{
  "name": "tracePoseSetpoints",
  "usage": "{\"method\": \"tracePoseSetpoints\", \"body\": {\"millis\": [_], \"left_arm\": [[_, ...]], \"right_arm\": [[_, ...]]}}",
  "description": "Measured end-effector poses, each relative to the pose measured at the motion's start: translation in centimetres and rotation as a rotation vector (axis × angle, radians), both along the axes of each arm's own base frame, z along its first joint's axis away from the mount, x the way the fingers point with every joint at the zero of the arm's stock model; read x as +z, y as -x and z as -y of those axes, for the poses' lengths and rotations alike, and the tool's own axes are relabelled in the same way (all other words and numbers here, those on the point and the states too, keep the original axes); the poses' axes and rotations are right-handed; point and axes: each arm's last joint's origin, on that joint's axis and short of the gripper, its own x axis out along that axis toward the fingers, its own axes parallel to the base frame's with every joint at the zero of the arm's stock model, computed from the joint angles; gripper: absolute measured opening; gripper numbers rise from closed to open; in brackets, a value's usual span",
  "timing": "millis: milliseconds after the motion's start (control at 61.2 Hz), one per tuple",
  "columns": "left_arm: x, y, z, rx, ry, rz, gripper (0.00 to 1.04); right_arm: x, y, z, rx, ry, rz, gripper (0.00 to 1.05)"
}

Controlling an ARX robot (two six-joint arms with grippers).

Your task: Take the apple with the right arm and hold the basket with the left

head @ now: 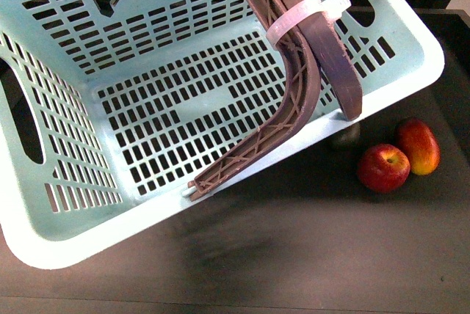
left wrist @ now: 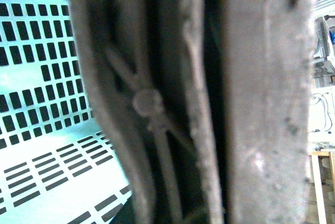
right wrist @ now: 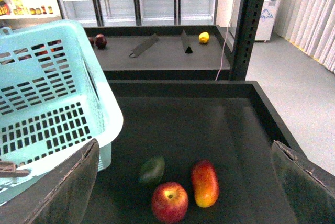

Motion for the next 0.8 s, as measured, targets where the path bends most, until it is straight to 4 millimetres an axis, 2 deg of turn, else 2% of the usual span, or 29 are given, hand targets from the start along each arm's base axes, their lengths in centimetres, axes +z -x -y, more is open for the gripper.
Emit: {"method": "tracePoseSetpoints", "body": {"millis": [245,262,278,294,343,392,589,801], "left_arm": [[0.0,0.0,0.0,-0.002,0.001,-0.001,0.14],[0.0,0.0,0.0,-0.002,0.001,0.000,0.14],[0.0,0.0,0.0,-0.002,0.001,0.000,0.14],[0.0,0.0,0.0,-0.002,0.000,0.000,0.14],[0.1,0.0,0.0,0.000,0.000,0.003,0.14],[0.1,0.0,0.0,-0.004,-0.002,0.006,0.14],[0.1,0.0,0.0,-0.003,-0.003,0.007,0.14],[0.1,-0.1,0.0,-0.003,-0.004,0.008,0.14]], "right_arm": [[-0.1,0.0,0.0,-0.009,-0.008,-0.022,0.96],[-0.1,0.0,0.0,-0.039,-0.049,-0.129,0.96],[-0.1,0.0,0.0,-0.045,-0.047,-0.153,0.96],[-0.1,-0.1,0.0,-0.094,-0.095,-0.318,0.96],[-0.6,-0.4,0.1,-0.136,-0.136,-0.594,0.96],[-1.3,-0.7,0.2,-0.148,-0.155,-0.690,0.96],[-1.2,-2.7,1.2,-0.129,-0.132,-0.710,0.96],[-2.6,-6.9,1.8,-0.070,-0.004,-0.778,0.96]]}}
